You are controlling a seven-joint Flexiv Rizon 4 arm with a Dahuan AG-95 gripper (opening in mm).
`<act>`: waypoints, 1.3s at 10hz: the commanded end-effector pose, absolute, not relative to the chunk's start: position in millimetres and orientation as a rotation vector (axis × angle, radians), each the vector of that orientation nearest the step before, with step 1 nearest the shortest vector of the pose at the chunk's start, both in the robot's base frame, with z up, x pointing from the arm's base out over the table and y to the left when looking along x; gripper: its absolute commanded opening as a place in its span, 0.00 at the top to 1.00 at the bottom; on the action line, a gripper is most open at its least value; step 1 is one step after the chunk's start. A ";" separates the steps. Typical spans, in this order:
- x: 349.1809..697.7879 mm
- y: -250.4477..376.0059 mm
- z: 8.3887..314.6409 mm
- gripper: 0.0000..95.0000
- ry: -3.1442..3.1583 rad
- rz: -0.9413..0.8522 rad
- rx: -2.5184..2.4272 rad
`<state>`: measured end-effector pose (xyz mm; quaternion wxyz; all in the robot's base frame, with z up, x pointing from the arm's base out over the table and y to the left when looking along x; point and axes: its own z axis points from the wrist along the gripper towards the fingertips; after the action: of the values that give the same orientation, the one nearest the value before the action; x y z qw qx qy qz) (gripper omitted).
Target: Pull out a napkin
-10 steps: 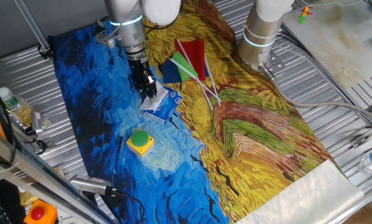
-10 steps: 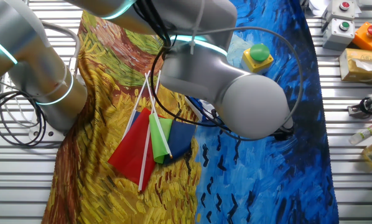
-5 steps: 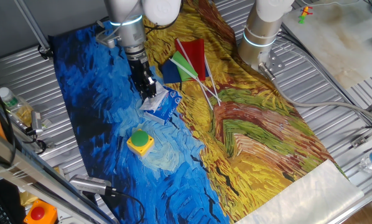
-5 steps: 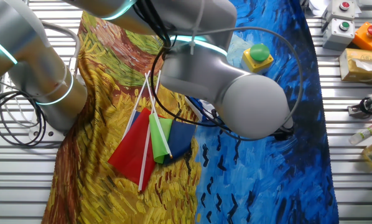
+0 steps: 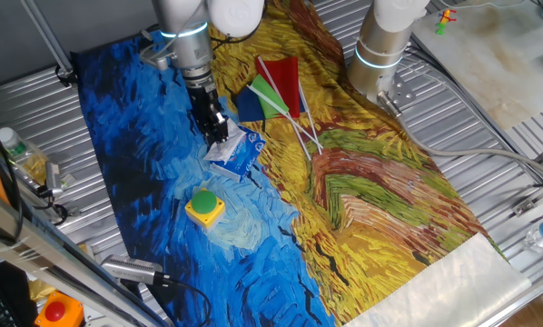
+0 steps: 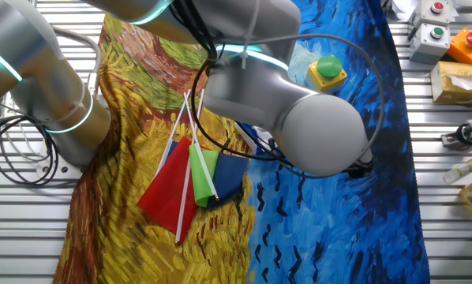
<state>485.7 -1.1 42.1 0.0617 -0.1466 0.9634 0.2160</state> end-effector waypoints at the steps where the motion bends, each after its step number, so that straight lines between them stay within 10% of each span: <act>1: 485.6 -1.1 42.0 0.60 2.912 0.653 -0.443; 7: 485.6 -1.1 42.0 0.60 2.912 0.653 -0.443; 8: 487.2 0.3 37.6 1.00 2.912 0.654 -0.426; 13: 487.1 0.4 37.6 1.00 2.912 0.651 -0.429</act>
<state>486.9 0.0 37.7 0.0630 -0.1415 0.9643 0.2150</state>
